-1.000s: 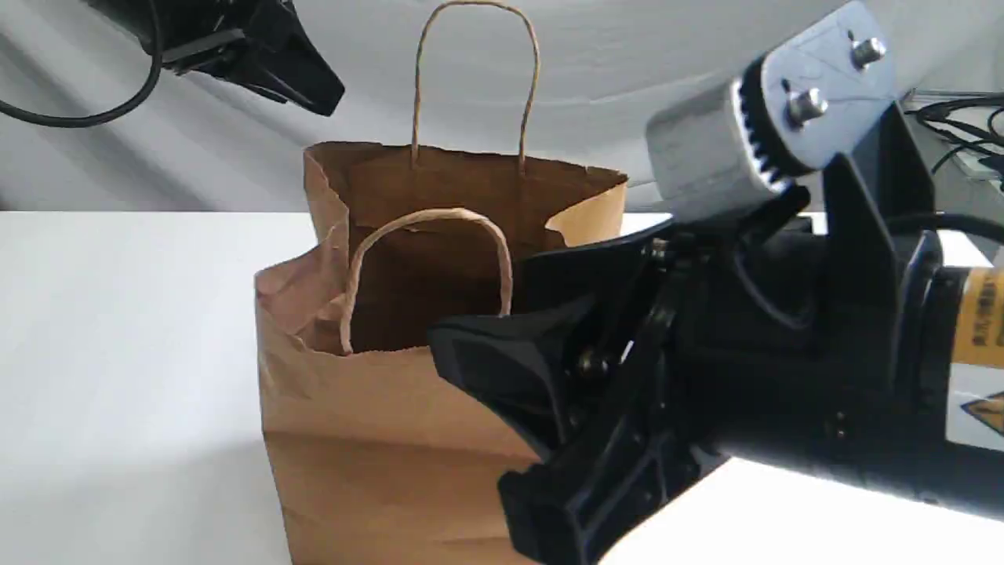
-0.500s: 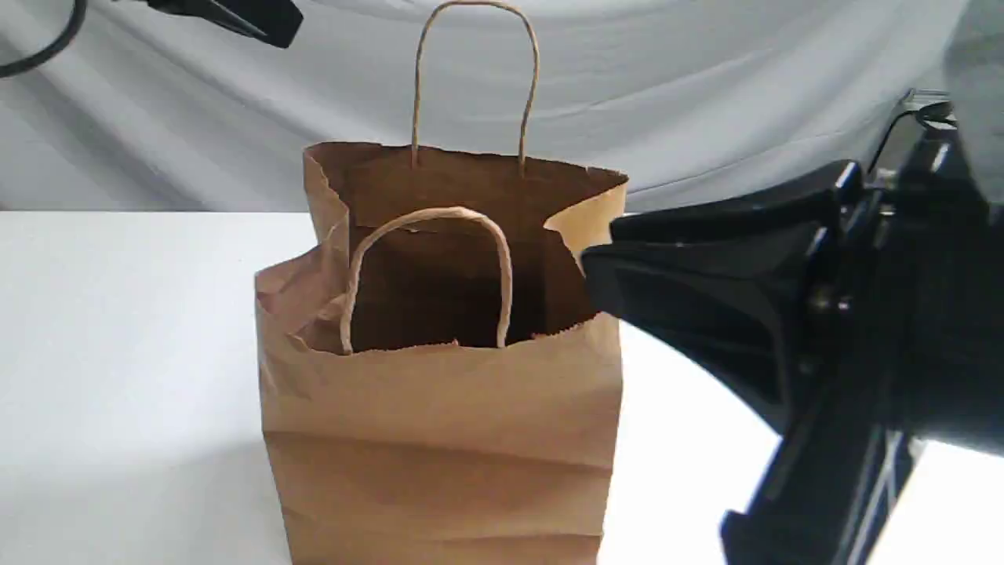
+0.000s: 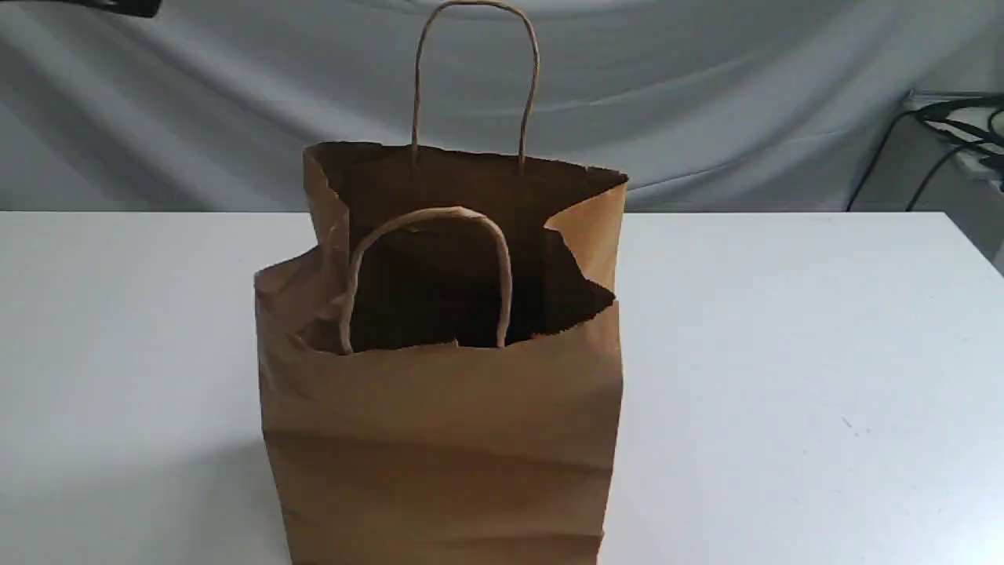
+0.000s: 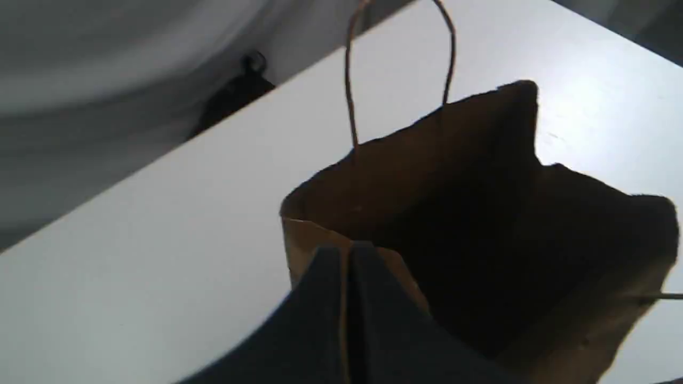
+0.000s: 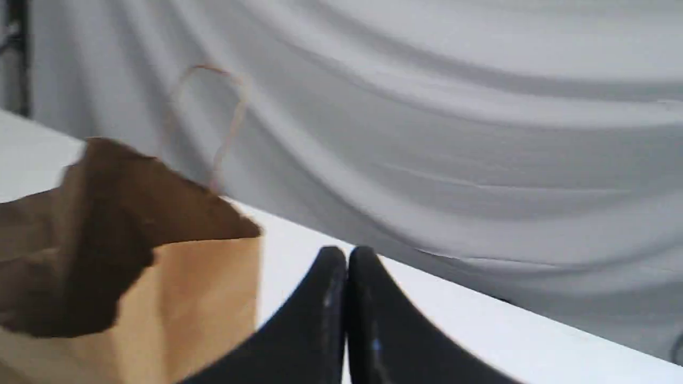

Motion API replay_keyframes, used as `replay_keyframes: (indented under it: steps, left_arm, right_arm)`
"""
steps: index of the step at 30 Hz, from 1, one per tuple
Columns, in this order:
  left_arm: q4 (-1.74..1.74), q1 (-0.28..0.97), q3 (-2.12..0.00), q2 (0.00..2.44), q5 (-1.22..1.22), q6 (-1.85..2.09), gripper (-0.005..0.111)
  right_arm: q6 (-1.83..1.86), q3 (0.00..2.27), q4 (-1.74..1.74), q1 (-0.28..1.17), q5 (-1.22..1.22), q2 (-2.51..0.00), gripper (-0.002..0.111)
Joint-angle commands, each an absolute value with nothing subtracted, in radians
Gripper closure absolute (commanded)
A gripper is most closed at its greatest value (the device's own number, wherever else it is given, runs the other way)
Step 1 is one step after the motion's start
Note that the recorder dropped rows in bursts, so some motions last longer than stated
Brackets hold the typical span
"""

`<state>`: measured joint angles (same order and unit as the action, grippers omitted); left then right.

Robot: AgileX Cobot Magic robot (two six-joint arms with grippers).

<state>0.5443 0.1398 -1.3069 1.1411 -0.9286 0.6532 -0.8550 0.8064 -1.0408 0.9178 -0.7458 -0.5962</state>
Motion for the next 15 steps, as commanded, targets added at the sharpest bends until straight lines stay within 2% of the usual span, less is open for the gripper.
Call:
replay_keyframes:
  steps: [1,9,15]
  left_arm:
    - [0.586,0.139,-1.092,0.994,-0.671,0.671,0.107]
    - [0.703,0.139,-0.602,0.735,-0.254,0.689,0.107]
    - [0.744,0.139,-0.441,0.572,-0.08,0.689,0.107]
  right_arm:
    - [-0.881,0.8,-1.113,0.916,-0.771,-0.552,0.108]
    - [-0.881,0.788,-1.214,0.916,-0.662,-0.538,0.108]
    - [-0.971,0.683,-1.295,0.916,-0.625,-0.538,0.108]
